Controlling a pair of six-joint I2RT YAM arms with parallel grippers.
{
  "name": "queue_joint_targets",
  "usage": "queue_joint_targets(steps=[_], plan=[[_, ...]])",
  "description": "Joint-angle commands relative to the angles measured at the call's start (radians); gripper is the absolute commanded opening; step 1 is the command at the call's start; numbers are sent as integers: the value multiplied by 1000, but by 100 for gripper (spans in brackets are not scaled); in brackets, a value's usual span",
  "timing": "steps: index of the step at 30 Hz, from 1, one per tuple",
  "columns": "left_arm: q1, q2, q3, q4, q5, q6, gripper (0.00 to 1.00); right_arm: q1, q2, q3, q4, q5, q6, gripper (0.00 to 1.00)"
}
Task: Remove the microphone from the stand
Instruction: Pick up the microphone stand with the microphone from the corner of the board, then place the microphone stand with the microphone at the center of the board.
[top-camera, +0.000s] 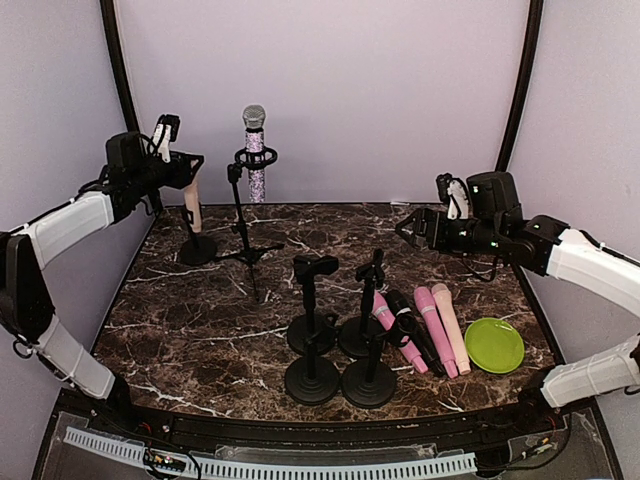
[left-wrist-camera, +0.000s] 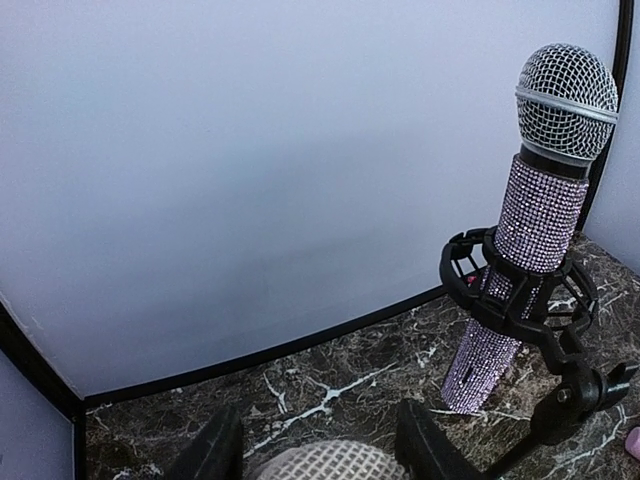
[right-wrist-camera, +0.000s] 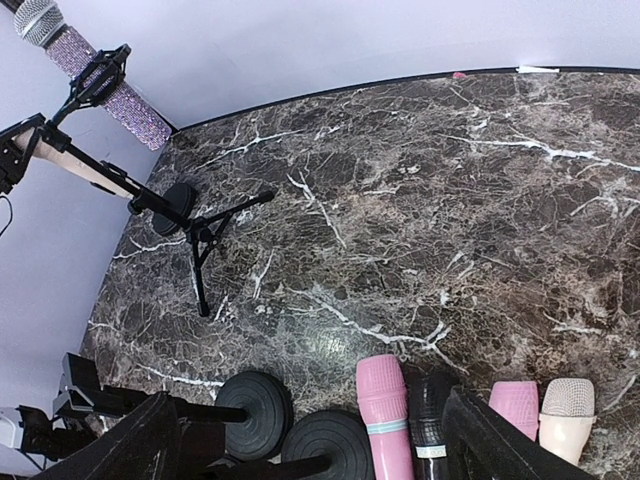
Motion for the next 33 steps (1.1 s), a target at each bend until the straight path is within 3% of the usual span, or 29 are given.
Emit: queue_joint_targets(steps=[1,9,15,25,33], plan=[[-27,-104,-22,-10,-83,26,27,-4,-21,23,10,15,-12,92],[-46,-232,18,-141,-211,-10,15,-3,-50,16,9,21,-15,92],[-100,-336,-18,-248,-284,-129,9,-3,-86,1,10,13,-18,91],[-383,-485,-181,-271,-589,-318,6,15,-123,-12,43,-17,-15,90],[-618,-440,-166,-248,-764,-348,5,59,-116,-17,58,1,-4,90]])
